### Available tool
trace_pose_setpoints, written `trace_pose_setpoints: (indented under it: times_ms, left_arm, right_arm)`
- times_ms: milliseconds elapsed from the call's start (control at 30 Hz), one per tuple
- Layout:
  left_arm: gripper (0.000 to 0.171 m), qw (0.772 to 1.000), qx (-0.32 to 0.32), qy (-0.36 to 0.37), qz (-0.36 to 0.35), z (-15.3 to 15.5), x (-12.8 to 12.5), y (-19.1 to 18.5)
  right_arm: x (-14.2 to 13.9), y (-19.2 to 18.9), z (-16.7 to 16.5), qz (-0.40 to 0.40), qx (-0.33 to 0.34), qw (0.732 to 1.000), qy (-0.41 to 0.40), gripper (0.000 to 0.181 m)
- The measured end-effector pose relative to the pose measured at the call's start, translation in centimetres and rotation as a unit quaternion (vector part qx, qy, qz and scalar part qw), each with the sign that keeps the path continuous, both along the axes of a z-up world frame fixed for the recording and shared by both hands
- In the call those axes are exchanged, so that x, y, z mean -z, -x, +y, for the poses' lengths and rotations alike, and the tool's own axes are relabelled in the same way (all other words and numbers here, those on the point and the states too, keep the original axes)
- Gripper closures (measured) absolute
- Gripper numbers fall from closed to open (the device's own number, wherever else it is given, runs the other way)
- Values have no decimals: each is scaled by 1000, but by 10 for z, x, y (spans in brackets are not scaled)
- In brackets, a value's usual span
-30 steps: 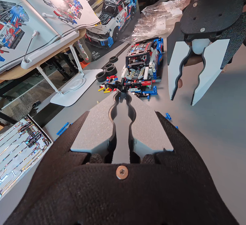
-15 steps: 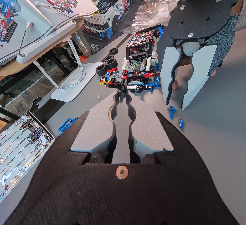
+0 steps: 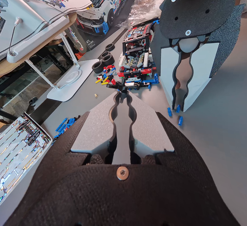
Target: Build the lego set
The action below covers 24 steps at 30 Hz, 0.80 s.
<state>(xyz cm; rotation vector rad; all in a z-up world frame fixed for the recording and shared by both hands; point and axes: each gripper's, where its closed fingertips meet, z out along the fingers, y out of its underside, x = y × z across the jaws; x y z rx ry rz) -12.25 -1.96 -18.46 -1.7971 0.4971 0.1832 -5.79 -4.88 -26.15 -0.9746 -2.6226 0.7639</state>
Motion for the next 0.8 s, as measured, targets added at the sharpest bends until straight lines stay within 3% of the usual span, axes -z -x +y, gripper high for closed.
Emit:
trace_pose_setpoints:
  times_ms: [233, 567, 667, 800]
  left_arm:
    - [163, 1000, 1, 3, 5, -1, 0, -1]
    - [163, 1000, 6, 3, 11, -1, -1, -2]
    - [163, 1000, 7, 6, 13, -1, 0, -3]
    - [163, 1000, 12, 12, 14, -1, 2, -6]
  right_arm:
    - [1, 4, -7, -44, -5, 999, -26, 174]
    - [0, 0, -9, -20, -5, 1000, -14, 179]
    - [-8, 4, -8, 9, 25, 999, 25, 179]
    - [-21, 12, 8, 46, 127, 984, 117, 179]
